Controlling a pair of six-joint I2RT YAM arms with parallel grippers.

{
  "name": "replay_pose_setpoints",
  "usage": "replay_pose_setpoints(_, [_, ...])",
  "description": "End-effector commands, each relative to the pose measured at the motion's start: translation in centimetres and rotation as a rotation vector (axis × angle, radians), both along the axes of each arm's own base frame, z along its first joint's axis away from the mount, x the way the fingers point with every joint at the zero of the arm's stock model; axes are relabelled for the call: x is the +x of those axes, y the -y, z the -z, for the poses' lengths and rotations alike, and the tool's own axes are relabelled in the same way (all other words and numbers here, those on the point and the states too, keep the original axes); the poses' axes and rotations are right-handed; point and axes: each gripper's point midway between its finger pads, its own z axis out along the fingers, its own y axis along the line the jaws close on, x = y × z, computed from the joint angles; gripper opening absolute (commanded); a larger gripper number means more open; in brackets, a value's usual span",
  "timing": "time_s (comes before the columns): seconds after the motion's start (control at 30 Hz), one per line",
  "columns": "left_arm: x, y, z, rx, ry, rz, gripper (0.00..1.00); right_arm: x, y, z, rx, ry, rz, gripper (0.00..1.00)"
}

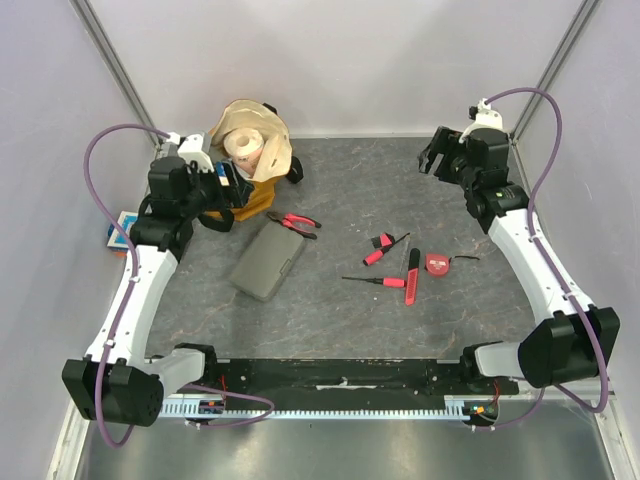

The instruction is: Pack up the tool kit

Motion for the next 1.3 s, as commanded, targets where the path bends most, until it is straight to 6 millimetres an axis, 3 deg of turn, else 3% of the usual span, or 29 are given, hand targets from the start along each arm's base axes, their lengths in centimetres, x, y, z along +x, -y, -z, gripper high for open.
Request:
replay_pose_setpoints(0.0, [-0.9,0.3,-0.2,-0.033,0.0,0.008,0.86,0.0,-0.8,0.5,0.026,-0.016,-0.036,0.84])
replay_pose_setpoints(0.17, [-1.7,0.8,2.4,-0.039,-0.064,0.038,0.92,-0.4,-2.6,2.1,0.047,-0.057,-0.116,0.84])
replay_pose_setpoints(0.33, [-2.5,0.5,8.5,-0.01,-0.217,0.03,0.98,-1.4,-6.4,4.5,0.045,-0.116,-0.247,0.85])
replay_pose_setpoints(0.63, [-3.8,0.2,16.6,-0.006,-0.498,-0.014,0.98,-5.1,-17.1,9.1,0.002,-0.222,-0.538,0.83])
replay_pose_setpoints(0.87, [-5.6,0.7,20.6,-0.064,-0.649,-0.047,0.94,-8.1,-23.2,13.5,0.017,-0.298,-0.655,0.74])
replay_pose_setpoints(1.0, [-5.5,1.6,21.9,-0.165,-0.723,-0.104,0.86,-9.1,-26.1,15.8,0.003,-0.344,-0.715,0.6])
replay_pose_setpoints(1.13, [-5.5,3.1,22.1,-0.296,-0.73,-0.107,0.84,-8.8,-27.7,17.7,0.006,-0.374,-0.736,0.53])
replay_pose_setpoints(1.27, [-6.7,4.1,22.1,-0.378,-0.744,-0.098,0.8,-8.8,-28.4,18.9,0.038,-0.401,-0.74,0.51])
